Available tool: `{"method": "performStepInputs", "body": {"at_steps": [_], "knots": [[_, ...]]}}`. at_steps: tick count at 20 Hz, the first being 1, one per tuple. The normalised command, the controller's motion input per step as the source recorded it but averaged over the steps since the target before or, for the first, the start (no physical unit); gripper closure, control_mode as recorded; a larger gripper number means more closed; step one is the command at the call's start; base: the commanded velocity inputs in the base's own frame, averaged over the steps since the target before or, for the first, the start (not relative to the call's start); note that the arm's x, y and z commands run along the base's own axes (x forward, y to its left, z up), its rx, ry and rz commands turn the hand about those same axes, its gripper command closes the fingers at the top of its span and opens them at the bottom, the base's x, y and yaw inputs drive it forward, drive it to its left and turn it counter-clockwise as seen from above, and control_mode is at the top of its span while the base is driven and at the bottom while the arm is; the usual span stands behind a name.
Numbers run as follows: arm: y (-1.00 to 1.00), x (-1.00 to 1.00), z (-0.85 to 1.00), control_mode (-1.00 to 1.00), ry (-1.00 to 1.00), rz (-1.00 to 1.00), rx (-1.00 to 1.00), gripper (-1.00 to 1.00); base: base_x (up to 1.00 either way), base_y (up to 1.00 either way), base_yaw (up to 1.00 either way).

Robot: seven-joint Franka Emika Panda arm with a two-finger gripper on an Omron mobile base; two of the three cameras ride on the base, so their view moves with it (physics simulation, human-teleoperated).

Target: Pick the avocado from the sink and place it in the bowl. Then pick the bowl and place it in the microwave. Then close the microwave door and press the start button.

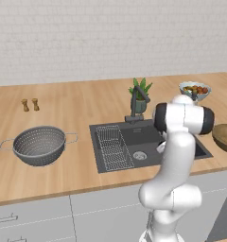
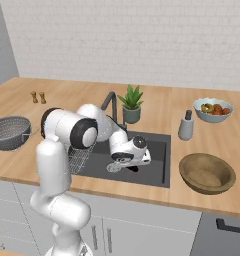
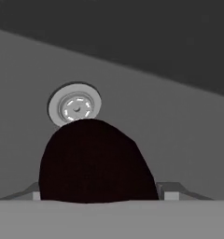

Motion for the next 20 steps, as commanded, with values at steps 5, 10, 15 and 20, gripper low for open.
{"method": "performStepInputs", "body": {"at_steps": [5, 10, 15, 20], "knots": [[-0.40, -0.39, 1.00, -1.00, -0.03, -0.09, 0.01, 1.00, 0.00, 0.00, 0.00], [-0.39, -0.37, 1.00, -1.00, 0.01, -0.22, 0.13, 1.00, 0.00, 0.00, 0.00], [-0.41, -0.42, 1.00, -1.00, 0.06, -0.26, 0.16, 1.00, 0.00, 0.00, 0.00], [-0.38, -0.34, 1.00, -1.00, 0.10, -0.23, 0.09, 1.00, 0.00, 0.00, 0.00]]}}
